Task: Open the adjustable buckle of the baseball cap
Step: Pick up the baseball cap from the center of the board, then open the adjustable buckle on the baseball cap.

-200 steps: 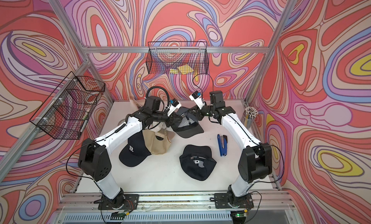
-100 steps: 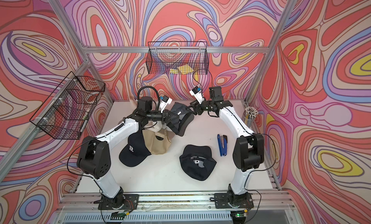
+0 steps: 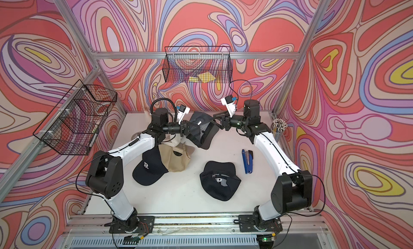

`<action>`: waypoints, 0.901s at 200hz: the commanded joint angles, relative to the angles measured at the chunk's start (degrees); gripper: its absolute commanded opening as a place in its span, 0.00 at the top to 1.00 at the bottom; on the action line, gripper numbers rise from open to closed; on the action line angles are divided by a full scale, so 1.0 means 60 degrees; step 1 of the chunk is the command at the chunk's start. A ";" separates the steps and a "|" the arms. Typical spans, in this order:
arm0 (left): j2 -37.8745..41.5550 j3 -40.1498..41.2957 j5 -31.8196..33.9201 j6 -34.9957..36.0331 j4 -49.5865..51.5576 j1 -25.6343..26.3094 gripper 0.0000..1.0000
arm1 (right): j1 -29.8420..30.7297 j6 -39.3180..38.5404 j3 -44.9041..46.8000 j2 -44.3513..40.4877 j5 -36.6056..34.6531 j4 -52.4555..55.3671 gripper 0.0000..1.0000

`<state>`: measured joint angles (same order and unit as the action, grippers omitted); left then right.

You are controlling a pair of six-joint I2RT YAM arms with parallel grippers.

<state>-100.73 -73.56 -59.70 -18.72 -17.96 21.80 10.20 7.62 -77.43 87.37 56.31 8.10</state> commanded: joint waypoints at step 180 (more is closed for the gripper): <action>0.0209 -0.0074 -0.0333 0.0785 -0.0270 0.0415 1.00 | 0.0791 0.1943 0.0145 0.0384 -0.0497 -0.0134 1.00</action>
<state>-100.73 -73.54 -62.61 -15.31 -19.42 24.08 14.70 20.18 -77.32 91.18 55.07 7.09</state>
